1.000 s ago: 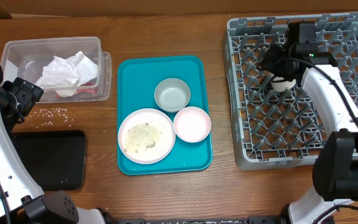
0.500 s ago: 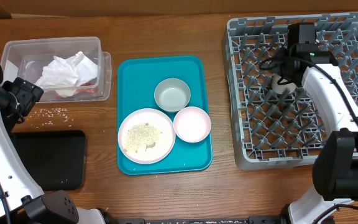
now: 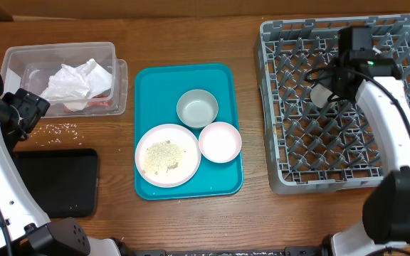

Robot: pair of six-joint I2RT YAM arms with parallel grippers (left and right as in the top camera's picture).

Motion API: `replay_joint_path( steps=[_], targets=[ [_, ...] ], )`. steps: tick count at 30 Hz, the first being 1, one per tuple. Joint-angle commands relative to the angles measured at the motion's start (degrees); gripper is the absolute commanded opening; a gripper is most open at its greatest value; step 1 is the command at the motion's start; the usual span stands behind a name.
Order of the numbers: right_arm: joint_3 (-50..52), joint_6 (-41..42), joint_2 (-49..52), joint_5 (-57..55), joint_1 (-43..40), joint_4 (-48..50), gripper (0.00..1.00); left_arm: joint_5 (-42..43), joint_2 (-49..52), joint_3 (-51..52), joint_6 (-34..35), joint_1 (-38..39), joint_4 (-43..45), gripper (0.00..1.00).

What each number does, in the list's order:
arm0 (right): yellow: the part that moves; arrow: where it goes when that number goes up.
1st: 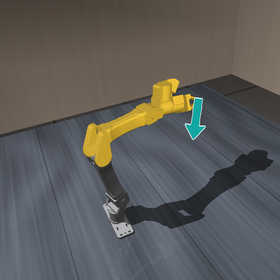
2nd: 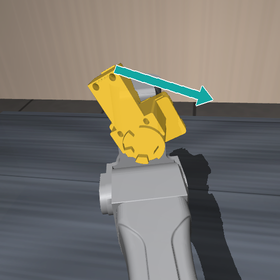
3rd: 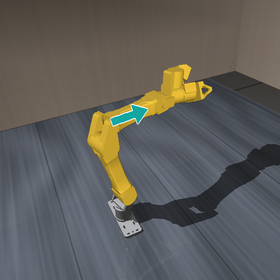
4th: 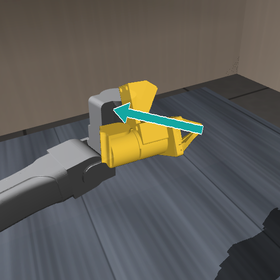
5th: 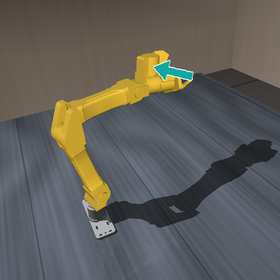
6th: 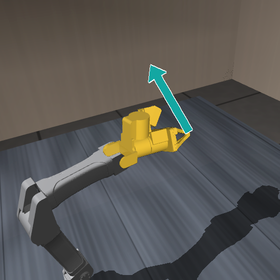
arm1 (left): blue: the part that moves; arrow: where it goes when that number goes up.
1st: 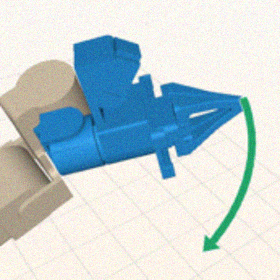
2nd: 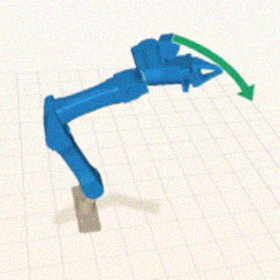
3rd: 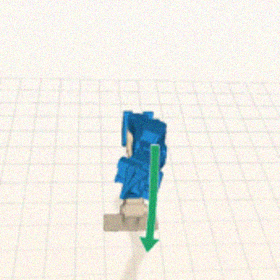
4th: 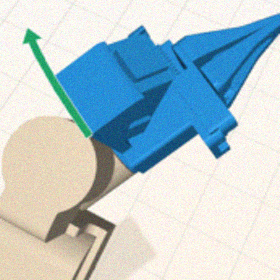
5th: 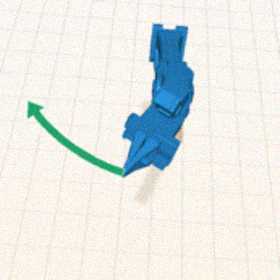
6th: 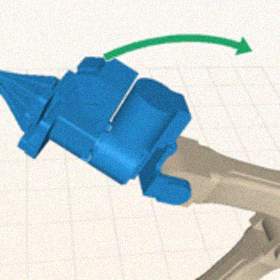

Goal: Sort waste into correct bins and load items into the dishwasher
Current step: 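Move the right gripper back to the tray toward the white bowl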

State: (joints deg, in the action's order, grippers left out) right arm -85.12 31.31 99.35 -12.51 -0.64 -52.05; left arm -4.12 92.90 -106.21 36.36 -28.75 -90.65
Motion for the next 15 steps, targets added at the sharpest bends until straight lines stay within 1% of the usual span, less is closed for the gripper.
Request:
replay_joint_path(
  steps=[1,2,4,7,9,10,12,15],
  targets=[
    [-0.87,-0.02,-3.13,5.55,-0.04,0.52,0.04,-0.31,-0.66,0.00,0.94,-0.11,-0.11,1.00],
    [-0.87,-0.24,-3.13,7.87,0.02,0.50,0.04,-0.33,-0.66,0.00,0.96,-0.09,-0.13,1.00],
    [-0.85,-3.21,-3.13,15.85,0.66,1.27,0.04,-0.31,-0.66,0.00,0.94,-0.09,-0.11,1.00],
    [-0.83,-12.57,-3.13,31.54,2.93,4.33,0.05,-0.31,-0.66,0.00,0.96,-0.09,-0.11,1.00],
    [-0.83,-16.39,-3.13,37.86,5.40,5.84,0.14,-0.31,-0.66,0.00,0.96,-0.11,-0.11,1.00],
    [-0.83,-16.76,-3.13,38.80,7.17,6.51,0.22,-0.33,-0.66,0.00,0.96,-0.11,-0.11,1.00],
    [-0.76,-16.65,-3.10,37.90,10.64,7.67,0.37,-0.31,-0.66,0.00,0.96,-0.11,-0.13,1.00],
    [-0.74,-16.31,-2.10,33.20,16.96,10.43,0.50,-0.31,-0.66,0.00,0.94,-0.09,-0.11,1.00]
  ],
)
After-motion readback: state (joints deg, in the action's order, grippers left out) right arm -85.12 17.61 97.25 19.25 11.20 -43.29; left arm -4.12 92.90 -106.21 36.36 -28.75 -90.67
